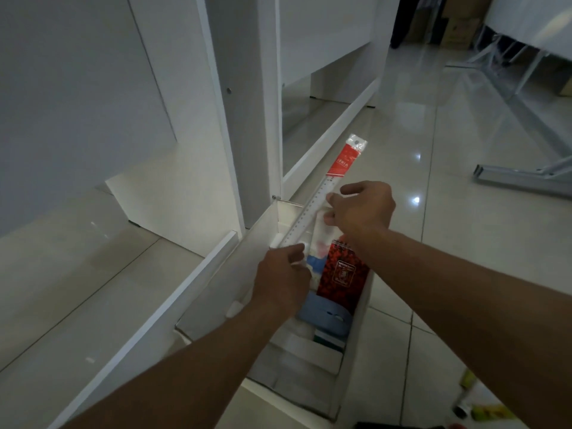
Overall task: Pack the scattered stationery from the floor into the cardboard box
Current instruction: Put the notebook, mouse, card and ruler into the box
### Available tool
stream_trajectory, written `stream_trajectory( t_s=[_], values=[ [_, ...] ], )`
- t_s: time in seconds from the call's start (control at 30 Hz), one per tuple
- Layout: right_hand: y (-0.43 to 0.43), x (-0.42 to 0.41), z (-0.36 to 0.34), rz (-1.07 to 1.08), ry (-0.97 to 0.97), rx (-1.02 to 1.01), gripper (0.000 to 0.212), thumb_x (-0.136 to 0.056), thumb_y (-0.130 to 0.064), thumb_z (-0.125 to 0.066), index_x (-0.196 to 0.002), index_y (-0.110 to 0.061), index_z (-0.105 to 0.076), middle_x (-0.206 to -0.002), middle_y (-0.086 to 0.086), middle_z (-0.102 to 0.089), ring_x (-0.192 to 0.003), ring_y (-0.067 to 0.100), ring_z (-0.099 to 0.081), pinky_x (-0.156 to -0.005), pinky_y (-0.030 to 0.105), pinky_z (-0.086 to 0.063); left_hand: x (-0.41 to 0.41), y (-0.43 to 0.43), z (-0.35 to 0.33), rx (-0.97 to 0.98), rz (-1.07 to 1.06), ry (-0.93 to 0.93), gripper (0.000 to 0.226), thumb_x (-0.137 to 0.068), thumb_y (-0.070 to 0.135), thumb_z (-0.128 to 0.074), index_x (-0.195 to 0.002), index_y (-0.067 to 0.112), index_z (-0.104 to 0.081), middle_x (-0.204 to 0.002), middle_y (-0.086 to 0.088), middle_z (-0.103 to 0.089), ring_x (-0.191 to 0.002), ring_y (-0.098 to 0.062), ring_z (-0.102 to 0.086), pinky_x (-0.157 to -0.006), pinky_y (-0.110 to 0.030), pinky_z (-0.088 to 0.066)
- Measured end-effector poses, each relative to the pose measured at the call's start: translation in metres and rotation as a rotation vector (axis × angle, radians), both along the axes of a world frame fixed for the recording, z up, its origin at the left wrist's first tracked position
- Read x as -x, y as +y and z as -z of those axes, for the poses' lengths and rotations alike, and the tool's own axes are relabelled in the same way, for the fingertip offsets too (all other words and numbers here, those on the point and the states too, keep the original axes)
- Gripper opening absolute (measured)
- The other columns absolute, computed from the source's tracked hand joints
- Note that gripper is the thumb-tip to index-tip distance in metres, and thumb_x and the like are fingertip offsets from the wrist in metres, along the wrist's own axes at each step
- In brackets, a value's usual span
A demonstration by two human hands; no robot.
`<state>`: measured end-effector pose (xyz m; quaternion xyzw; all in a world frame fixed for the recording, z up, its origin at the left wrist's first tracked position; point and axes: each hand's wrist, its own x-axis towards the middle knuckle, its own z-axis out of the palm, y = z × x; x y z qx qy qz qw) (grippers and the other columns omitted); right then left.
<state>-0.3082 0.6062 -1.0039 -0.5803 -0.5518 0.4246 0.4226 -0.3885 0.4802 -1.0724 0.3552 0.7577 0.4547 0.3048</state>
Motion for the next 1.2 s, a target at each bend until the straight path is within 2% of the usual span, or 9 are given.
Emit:
stream_trajectory(
  t_s=[0.13, 0.27, 0.37, 0.43, 0.53, 0.7, 0.87, 1.07, 1.2],
  values=[
    [-0.012, -0.019, -0.002, -0.28, -0.113, -0.123, 0.004, -0.08, -0.016, -0.078, -0.083, -0.018, -0.076, -0.075, 0.008, -0.077, -0.061, 0.025, -0.076, -0.067, 0.046, -0.066, -0.027, 0.016, -0.031, -0.145, -0.113, 0.1, 0.035, -0.09, 0.012, -0.058, -0.121, 0.024, -0.069, -0.112, 0.008, -0.072, -0.103, -0.009, -0.065, -0.097, -0.029, -0.051],
    [-0.02, -0.067, -0.017, -0.337, -0.275, -0.352, 0.016, -0.085, -0.012, -0.072, -0.098, -0.014, -0.081, -0.09, 0.003, -0.079, -0.079, 0.015, -0.075, -0.082, 0.034, -0.062, -0.073, 0.031, -0.061, -0.345, -0.104, 0.244, 0.034, -0.092, 0.009, -0.055, -0.123, 0.016, -0.067, -0.112, 0.007, -0.069, -0.098, -0.002, -0.06, -0.077, 0.002, -0.042],
    [-0.021, -0.117, -0.017, -0.287, -0.263, -0.407, 0.02, -0.087, -0.012, -0.069, -0.104, -0.015, -0.081, -0.086, -0.004, -0.078, -0.078, 0.003, -0.073, -0.078, 0.018, -0.059, -0.113, 0.044, -0.071, -0.445, 0.017, 0.31, 0.042, -0.093, 0.009, -0.058, -0.134, 0.013, -0.059, -0.127, 0.001, -0.065, -0.115, -0.007, -0.06, -0.096, -0.011, -0.047],
    [-0.022, -0.156, -0.007, -0.267, -0.312, -0.358, 0.022, -0.088, -0.013, -0.068, -0.107, -0.015, -0.08, -0.079, -0.008, -0.076, -0.071, -0.003, -0.07, -0.066, 0.003, -0.051, -0.142, 0.05, -0.065, -0.374, 0.15, 0.408, 0.049, -0.091, 0.006, -0.057, -0.139, 0.012, -0.056, -0.133, -0.002, -0.063, -0.123, -0.013, -0.058, -0.104, -0.016, -0.04],
    [-0.029, -0.215, 0.013, -0.236, -0.435, -0.31, 0.02, -0.088, -0.015, -0.067, -0.102, -0.015, -0.082, -0.075, -0.005, -0.075, -0.07, 0.002, -0.069, -0.058, -0.001, -0.043, -0.185, 0.047, -0.055, -0.239, 0.386, 0.523, 0.051, -0.086, 0.004, -0.058, -0.137, 0.01, -0.058, -0.13, -0.008, -0.066, -0.12, -0.019, -0.06, -0.091, -0.008, -0.032],
    [-0.066, -0.284, 0.059, -0.296, -0.506, -0.082, 0.017, -0.087, -0.013, -0.067, -0.088, -0.015, -0.084, -0.071, 0.003, -0.078, -0.065, 0.011, -0.075, -0.069, 0.032, -0.064, -0.218, 0.017, -0.038, 0.114, 0.846, 0.482, 0.034, -0.092, 0.024, -0.061, -0.125, 0.015, -0.063, -0.118, -0.004, -0.069, -0.106, -0.019, -0.066, -0.091, -0.033, -0.054],
    [-0.12, -0.298, 0.098, -0.417, -0.547, 0.039, 0.018, -0.081, -0.021, -0.076, -0.097, -0.02, -0.083, -0.079, -0.006, -0.079, -0.072, 0.0, -0.072, -0.066, 0.004, -0.05, -0.21, -0.033, -0.021, 0.391, 1.228, 0.542, 0.05, -0.082, 0.054, -0.067, -0.125, 0.031, -0.053, -0.111, 0.009, -0.064, -0.099, -0.011, -0.062, -0.088, -0.029, -0.051],
    [-0.148, -0.291, 0.11, -0.584, -0.558, 0.023, 0.029, -0.082, -0.03, -0.078, -0.11, -0.023, -0.077, -0.096, -0.004, -0.076, -0.08, -0.002, -0.068, -0.071, 0.01, -0.052, -0.201, -0.071, -0.021, 0.664, 1.188, 0.813, 0.122, -0.054, 0.076, -0.076, -0.15, 0.029, -0.017, -0.143, 0.008, -0.036, -0.13, -0.016, -0.039, -0.108, -0.038, -0.041],
    [-0.167, -0.285, 0.116, -0.627, -0.649, -0.074, 0.044, -0.082, -0.036, -0.075, -0.124, -0.026, -0.068, -0.118, -0.002, -0.066, -0.111, 0.017, -0.061, -0.095, 0.038, -0.053, -0.197, -0.084, -0.009, 0.673, 1.133, 0.932, 0.119, -0.061, 0.059, -0.083, -0.15, 0.022, -0.012, -0.144, 0.006, -0.033, -0.127, -0.017, -0.04, -0.105, -0.036, -0.041]
  ],
)
